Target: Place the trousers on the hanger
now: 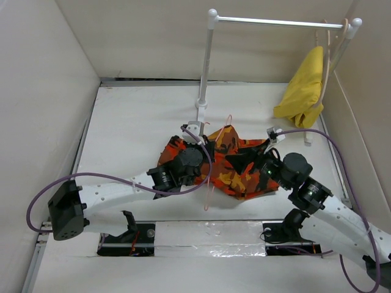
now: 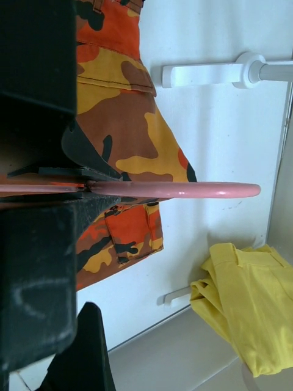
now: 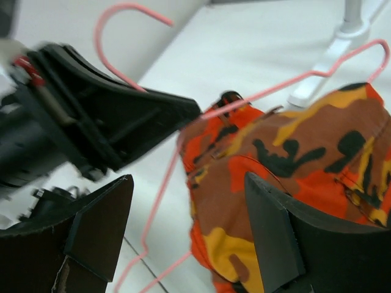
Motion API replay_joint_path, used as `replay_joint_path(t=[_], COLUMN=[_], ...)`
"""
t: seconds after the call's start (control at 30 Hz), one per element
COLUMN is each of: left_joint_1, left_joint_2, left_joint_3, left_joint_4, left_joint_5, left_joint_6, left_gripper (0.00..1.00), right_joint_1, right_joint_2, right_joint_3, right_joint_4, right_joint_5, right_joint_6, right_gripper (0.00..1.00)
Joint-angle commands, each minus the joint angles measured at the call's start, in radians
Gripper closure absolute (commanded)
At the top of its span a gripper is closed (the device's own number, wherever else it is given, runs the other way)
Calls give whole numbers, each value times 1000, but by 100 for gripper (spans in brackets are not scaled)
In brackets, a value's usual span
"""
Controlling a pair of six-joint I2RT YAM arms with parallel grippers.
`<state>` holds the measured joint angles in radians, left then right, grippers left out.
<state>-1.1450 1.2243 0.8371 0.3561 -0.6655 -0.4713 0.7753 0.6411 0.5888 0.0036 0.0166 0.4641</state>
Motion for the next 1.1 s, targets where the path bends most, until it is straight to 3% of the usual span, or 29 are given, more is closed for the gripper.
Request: replay_joint_path(t=[0.0,0.27,0.47,0.63,0.67,0.7,0.83,1.07], left_joint_1=[-2,-2,-2,-2,-2,-2,11,21], left_joint_2=[-66,-66,-97,-115,-130,-137,-151,-148], left_joint_3=[65,95,86,67,57,51,82,160], left_joint_4=[35,60,75,93,102,110,93,129], left_joint_5=[21,61,78,116,124,130,147,231], left_joint_6=[11,19,17,13,10,7,29,95], left_gripper=[100,100,100,100,100,100,100,67], right_joint_1=[79,206,220,220,220,220,220,220], right_joint_2=[18,218,325,384,391,402,382,310], right_joint_3=[28,-26,-26,-43,-44,-44,-63,31], right_joint_4=[33,260,331,430,438,449,533,515], right_joint_5=[65,80,86,65,57,46,23,-6], right_joint_6=[77,148,163,185,191,203,245,268], right_gripper=[21,24,37,60,66,82,96,100])
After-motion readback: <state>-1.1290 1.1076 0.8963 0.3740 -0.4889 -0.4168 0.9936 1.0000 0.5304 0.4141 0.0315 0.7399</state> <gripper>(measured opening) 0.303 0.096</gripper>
